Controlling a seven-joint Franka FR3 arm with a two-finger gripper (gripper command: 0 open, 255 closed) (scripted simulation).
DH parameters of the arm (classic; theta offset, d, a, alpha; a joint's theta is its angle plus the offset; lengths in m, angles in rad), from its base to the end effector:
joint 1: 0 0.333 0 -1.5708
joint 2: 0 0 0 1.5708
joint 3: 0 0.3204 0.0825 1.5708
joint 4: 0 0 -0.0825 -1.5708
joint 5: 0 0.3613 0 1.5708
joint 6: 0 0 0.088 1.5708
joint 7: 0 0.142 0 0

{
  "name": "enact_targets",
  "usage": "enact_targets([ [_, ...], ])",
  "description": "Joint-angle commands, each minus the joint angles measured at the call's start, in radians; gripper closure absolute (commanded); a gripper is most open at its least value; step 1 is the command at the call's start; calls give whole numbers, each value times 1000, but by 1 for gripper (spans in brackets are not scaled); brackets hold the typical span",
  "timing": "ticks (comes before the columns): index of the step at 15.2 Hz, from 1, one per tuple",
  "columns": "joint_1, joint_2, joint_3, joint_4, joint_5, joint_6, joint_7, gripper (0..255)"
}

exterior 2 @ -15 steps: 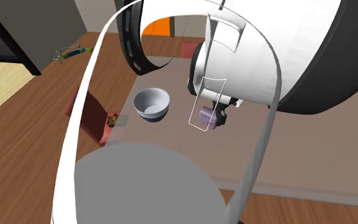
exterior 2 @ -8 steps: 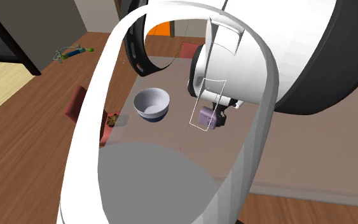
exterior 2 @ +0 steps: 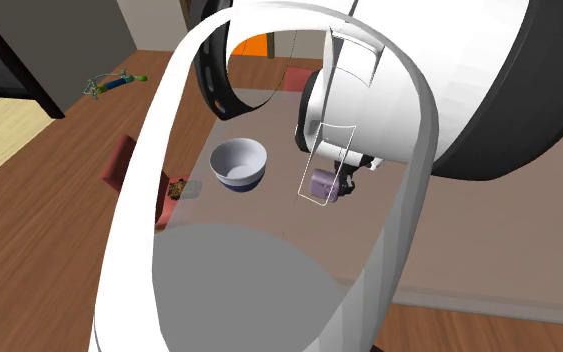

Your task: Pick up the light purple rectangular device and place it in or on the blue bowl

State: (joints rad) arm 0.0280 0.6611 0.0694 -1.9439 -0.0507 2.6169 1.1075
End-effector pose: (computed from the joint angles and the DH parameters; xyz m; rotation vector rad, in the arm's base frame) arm 0.6045 0.0592 0.1269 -2.7517 1.4700 -0.0033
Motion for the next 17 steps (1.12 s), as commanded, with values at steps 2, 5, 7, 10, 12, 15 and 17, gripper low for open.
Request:
enact_targets([
  [2,0,1,0,0,0,1,0,255],
  [5,-1,-23,2,-7,2,-16,-1,255],
  [7,-3,-46,4,-13,4,-33,-2,255],
  [10,-5,-80,7,-21,6,-60,-3,255],
  [12,-6,-102,9,-25,8,-78,-4,255],
  [15,-8,-135,11,-29,11,-106,-6,255],
  [17,-10,-156,13,-30,14,-126,-7,255],
])
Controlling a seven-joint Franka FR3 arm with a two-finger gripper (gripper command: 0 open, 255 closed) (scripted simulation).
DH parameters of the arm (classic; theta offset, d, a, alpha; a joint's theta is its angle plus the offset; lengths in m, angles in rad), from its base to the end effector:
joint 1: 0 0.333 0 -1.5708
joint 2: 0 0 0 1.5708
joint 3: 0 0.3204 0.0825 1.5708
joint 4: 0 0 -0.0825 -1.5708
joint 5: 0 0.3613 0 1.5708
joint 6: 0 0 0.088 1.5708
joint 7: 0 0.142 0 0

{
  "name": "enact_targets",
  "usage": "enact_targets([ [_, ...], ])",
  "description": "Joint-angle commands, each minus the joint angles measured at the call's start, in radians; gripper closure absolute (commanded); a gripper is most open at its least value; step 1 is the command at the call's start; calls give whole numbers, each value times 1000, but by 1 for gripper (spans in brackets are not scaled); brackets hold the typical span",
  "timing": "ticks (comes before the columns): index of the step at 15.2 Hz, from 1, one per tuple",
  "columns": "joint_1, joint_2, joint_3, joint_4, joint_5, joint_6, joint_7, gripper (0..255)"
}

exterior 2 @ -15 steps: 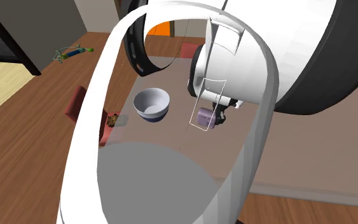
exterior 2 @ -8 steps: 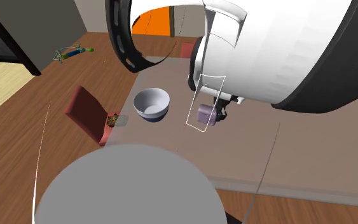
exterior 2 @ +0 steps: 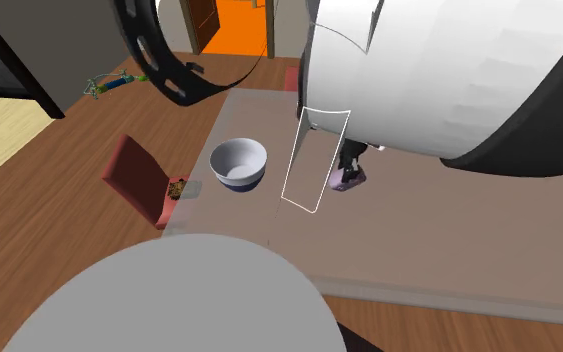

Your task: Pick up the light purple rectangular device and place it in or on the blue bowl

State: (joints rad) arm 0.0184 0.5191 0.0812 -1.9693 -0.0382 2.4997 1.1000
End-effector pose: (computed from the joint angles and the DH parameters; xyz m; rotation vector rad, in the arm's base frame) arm 0.6026 0.0588 0.1934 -2.7521 1.4695 -0.0022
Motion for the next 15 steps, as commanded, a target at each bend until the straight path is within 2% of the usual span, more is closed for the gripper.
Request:
enact_targets([
  [1,-1,-24,2,-5,2,-18,0,255],
  [15,-8,-155,11,10,17,-164,-8,255],
])
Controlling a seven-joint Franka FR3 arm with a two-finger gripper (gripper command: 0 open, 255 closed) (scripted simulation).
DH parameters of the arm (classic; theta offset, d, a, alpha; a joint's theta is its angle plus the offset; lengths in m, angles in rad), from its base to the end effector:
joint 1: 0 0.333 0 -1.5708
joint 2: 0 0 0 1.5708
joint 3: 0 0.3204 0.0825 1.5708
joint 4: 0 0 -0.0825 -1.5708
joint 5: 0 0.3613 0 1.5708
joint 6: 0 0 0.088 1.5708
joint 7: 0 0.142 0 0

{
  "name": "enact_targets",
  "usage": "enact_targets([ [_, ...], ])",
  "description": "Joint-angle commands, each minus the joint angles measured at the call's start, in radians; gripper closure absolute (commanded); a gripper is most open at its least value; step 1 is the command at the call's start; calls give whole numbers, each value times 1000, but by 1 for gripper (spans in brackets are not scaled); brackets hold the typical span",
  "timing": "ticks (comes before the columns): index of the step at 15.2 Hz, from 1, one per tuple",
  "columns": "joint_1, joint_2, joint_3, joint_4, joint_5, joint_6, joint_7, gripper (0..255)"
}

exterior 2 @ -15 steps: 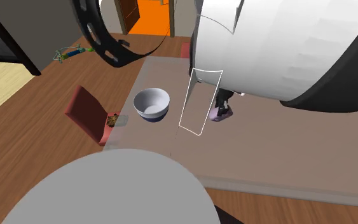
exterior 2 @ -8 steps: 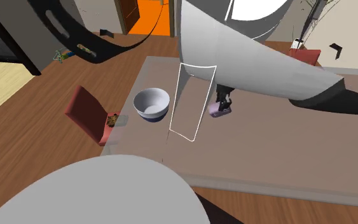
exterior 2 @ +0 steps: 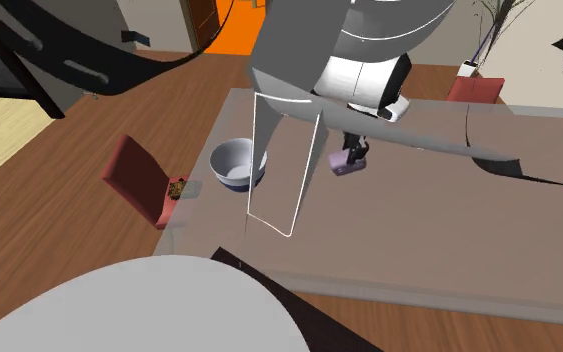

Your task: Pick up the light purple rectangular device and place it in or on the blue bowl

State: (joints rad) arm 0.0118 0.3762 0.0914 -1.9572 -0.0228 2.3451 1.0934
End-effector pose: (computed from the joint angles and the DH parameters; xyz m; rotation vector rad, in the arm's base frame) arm 0.5995 0.0594 0.2707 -2.7521 1.4696 -0.0023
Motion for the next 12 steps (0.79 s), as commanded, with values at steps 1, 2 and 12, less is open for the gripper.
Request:
enact_targets([
  [1,-1,-20,1,1,2,-21,-2,255],
  [2,-2,-28,1,4,3,-32,-2,255],
  [12,70,-93,38,-20,-4,-72,110,255],
])
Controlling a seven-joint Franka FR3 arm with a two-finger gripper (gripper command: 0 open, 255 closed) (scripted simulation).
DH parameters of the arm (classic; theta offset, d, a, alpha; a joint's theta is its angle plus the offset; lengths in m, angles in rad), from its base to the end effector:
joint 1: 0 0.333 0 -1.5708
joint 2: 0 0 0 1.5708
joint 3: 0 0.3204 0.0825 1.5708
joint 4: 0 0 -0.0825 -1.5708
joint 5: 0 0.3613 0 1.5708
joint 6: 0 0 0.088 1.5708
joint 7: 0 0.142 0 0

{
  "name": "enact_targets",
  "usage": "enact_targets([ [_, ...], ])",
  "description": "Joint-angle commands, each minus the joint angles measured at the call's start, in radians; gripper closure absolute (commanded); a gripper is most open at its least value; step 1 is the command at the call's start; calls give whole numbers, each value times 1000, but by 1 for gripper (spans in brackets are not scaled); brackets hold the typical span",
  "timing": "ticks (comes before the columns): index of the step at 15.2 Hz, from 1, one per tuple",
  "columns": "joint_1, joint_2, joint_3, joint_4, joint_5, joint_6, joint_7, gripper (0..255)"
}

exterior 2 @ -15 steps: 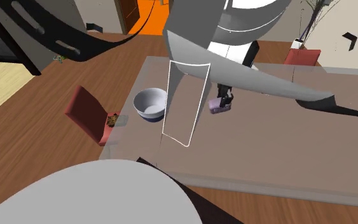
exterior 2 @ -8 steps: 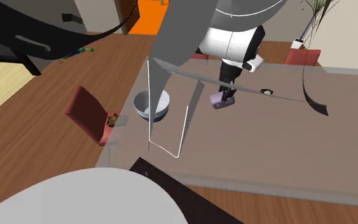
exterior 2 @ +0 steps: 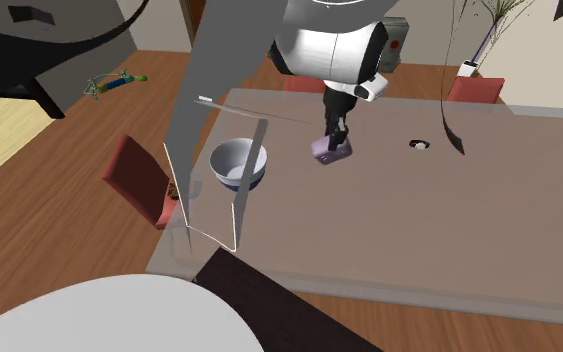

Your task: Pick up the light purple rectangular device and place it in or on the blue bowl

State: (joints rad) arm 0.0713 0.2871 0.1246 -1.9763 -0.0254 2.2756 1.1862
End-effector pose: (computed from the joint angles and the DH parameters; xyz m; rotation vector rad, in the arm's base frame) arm 0.5797 0.1115 0.3100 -2.7535 1.4675 -0.0020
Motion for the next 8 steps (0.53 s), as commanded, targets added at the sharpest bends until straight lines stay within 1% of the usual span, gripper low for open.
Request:
enact_targets([
  [1,25,-8,12,-5,-4,-2,41,255],
  [8,130,-14,63,-2,-24,-11,207,255],
])
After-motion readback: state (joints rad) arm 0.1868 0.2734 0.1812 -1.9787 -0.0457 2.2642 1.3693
